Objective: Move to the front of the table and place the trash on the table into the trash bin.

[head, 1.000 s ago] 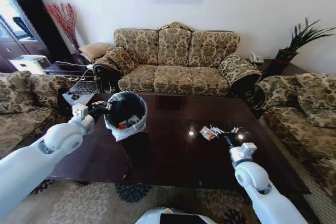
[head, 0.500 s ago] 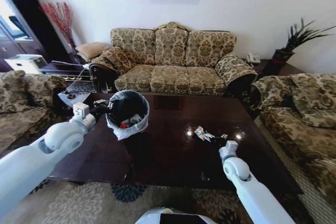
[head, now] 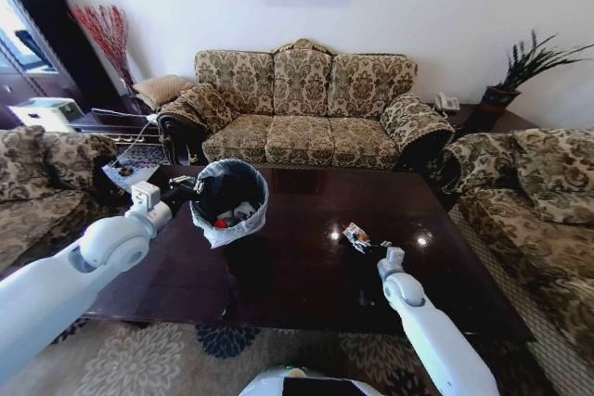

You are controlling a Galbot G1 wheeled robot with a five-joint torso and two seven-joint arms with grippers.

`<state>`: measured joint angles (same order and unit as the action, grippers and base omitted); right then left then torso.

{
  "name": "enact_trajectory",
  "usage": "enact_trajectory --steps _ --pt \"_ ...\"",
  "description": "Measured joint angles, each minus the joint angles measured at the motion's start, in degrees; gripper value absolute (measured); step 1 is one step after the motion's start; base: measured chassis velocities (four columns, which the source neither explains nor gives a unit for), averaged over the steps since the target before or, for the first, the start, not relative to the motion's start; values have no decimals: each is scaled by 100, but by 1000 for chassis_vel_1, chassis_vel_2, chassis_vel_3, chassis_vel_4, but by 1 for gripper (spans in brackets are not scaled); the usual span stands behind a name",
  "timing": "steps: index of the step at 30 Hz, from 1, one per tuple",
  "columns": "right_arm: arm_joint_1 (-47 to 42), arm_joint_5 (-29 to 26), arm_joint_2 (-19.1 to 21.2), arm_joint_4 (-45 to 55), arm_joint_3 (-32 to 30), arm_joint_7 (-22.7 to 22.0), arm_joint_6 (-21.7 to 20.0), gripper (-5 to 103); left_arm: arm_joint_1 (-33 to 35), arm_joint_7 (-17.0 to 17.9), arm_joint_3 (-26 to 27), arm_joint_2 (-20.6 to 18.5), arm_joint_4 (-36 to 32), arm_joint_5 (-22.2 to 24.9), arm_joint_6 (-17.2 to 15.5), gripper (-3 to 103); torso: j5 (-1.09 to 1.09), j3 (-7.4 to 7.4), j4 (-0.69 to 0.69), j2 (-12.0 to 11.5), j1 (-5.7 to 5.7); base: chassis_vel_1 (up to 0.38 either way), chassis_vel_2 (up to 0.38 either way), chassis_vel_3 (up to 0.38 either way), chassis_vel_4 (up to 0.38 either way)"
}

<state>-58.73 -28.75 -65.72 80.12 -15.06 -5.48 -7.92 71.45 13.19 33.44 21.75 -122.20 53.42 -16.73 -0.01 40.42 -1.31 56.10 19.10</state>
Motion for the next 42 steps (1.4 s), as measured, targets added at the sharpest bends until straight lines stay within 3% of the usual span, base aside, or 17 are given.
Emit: enact_trajectory --steps 5,9,11,16,17,20,23,24,27,29,32,42 --pt "228 172 -120 -472 105 140 134 102 1 -9 -14 0 43 11 5 3 1 0 3 0 0 0 0 0 0" --pt "256 184 -169 -505 116 162 229 85 -8 -20 -14 -19 97 24 15 3 0 0 1 0 0 0 0 0 0" --pt "251 173 -169 -492 116 180 252 85 -11 -22 -13 -20 104 27 16 3 0 0 1 0 0 0 0 0 0" --pt "262 107 -189 -495 121 287 538 62 -7 -32 -13 -2 107 31 18 3 1 0 2 0 0 0 0 0 0" --pt "261 94 -194 -487 119 289 552 56 2 -38 -14 3 106 30 18 3 1 0 2 0 0 0 0 0 0" --pt "244 79 -196 -440 107 301 552 51 12 -40 -14 11 104 28 18 3 0 0 1 0 0 0 0 0 0" --pt "206 74 -203 -383 83 319 552 35 13 -40 -14 13 88 28 18 3 0 0 1 0 0 0 0 0 0" --pt "206 74 -203 -383 83 319 552 35 13 -40 -14 13 88 28 18 3 0 0 1 0 0 0 0 0 0" --pt "172 56 -197 -296 67 315 551 19 22 -41 -14 13 68 28 18 3 2 0 2 0 0 0 0 0 0" --pt "158 39 -181 -242 62 311 551 14 22 -41 -14 10 66 28 18 3 1 0 2 0 0 0 0 0 0" --pt "122 -19 -151 -98 43 305 554 11 20 -41 -14 -4 66 29 18 3 1 0 1 0 0 0 0 0 0" --pt "-252 -408 348 1993 -154 598 758 9 15 -77 -22 -15 168 26 48 3 1 -1 2 0 0 0 0 0 0"
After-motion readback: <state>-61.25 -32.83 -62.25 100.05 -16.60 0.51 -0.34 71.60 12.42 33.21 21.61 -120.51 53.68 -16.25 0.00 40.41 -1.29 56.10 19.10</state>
